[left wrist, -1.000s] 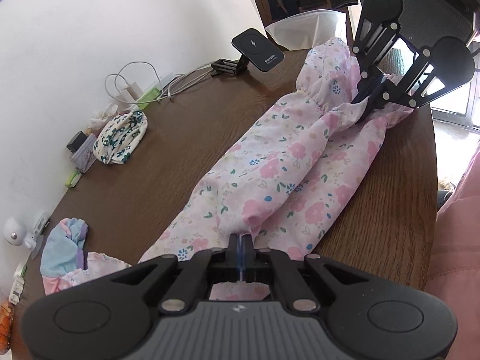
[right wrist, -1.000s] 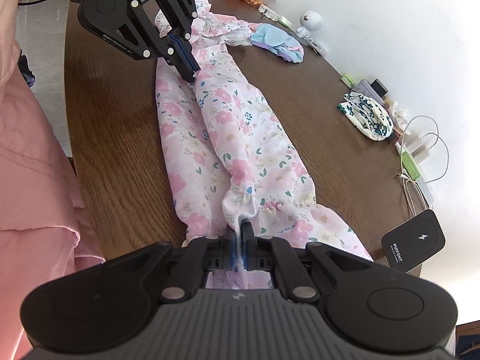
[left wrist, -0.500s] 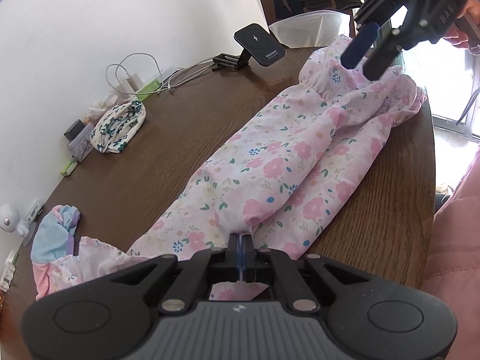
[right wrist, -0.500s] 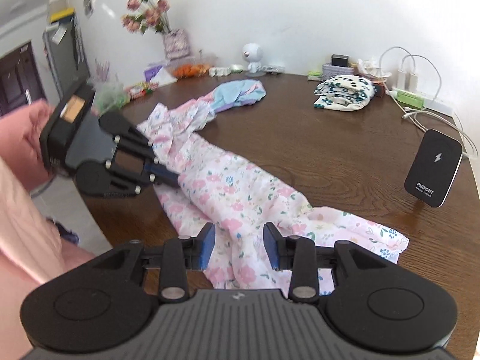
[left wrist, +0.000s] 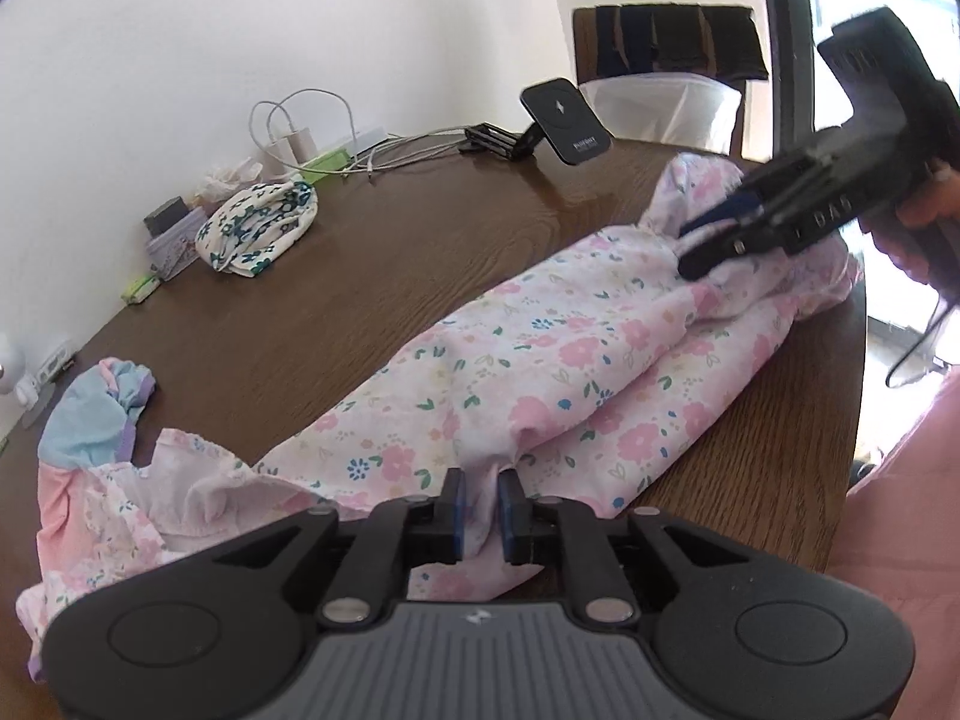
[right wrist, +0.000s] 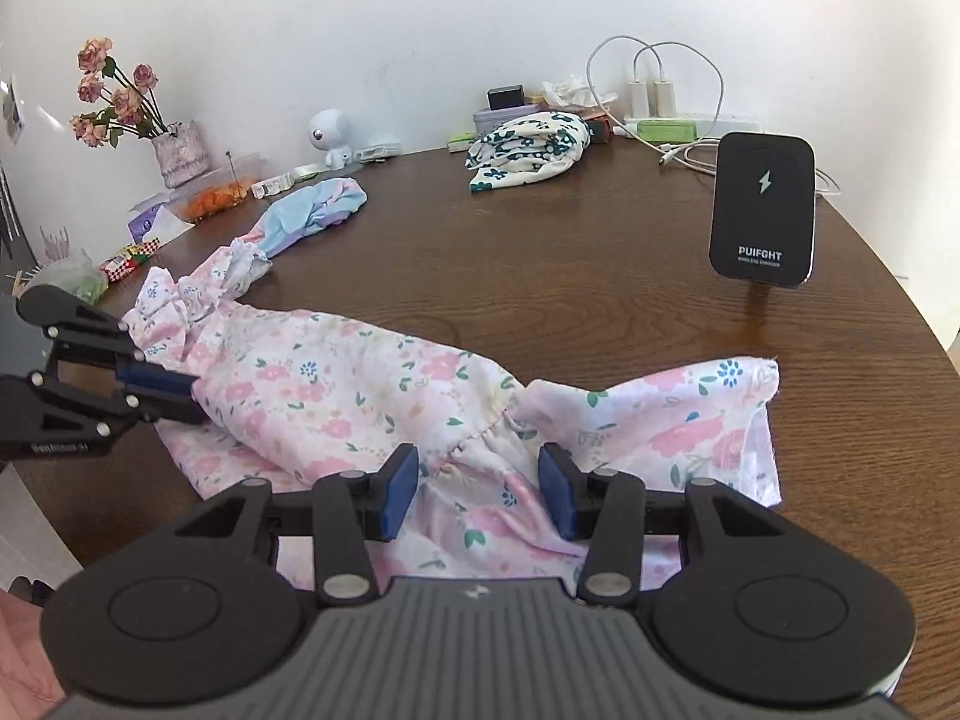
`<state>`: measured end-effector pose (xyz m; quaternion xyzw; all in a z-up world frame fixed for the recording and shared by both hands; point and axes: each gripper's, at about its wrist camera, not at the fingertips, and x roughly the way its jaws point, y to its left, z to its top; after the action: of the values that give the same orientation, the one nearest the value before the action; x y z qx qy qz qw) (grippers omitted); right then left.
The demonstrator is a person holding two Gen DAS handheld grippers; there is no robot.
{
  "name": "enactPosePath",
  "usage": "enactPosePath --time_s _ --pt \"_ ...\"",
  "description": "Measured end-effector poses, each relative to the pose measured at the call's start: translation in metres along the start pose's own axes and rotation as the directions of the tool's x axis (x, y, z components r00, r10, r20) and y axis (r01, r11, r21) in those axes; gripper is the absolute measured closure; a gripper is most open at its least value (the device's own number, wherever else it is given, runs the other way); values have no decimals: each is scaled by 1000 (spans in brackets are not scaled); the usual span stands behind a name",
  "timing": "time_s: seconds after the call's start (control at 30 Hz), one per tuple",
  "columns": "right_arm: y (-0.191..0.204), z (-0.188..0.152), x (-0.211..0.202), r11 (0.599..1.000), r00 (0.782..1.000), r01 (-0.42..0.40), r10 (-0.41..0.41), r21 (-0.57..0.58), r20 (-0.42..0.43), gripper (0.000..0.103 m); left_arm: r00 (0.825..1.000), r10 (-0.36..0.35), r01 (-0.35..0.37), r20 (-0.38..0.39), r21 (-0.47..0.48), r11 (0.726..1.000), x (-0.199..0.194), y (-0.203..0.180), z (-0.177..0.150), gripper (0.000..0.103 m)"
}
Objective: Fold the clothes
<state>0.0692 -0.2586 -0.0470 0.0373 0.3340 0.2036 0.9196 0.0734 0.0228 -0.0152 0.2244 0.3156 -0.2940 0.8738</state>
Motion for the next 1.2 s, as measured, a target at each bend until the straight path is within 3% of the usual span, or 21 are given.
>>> enactPosePath --time_s 0.03,0.13,0.23,0.3,0.43,0.5,0.6,0.67,1.0,1.2 --pt "1 -3 -1 1000 1000 3 -3 -10 12 57 1000 8 -7 26 -41 999 -7 8 3 69" --pt "5 -11 -3 999 999 10 -9 -31 43 53 994 32 -14 101 -172 985 -25 25 17 56" --pt "10 -15 -3 998 998 21 -18 -57 63 50 987 0 37 163 -227 973 -26 23 40 54" --pt "14 -17 -2 997 997 33 -27 -76 72 49 985 -30 67 170 -216 974 -15 11 53 54" --pt "14 -21 -4 997 996 35 -28 -74 89 47 994 -49 64 100 -155 986 23 -21 72 56" --pt "14 -23 -6 997 995 31 -24 -67 100 45 998 -52 57 40 -132 990 43 -32 70 76" --pt "15 -27 -7 997 994 22 -14 -77 110 38 999 -49 48 -7 -146 988 59 -35 59 82" --pt "16 -29 -8 995 994 14 -3 -95 111 26 999 -50 49 -5 -172 984 61 -32 51 82" --pt "13 -25 0 979 994 34 -12 -200 110 26 998 -49 57 37 -269 961 57 -18 31 78" --pt "1 -5 11 971 999 -8 19 -238 45 26 999 21 -12 29 -299 954 61 -24 36 77"
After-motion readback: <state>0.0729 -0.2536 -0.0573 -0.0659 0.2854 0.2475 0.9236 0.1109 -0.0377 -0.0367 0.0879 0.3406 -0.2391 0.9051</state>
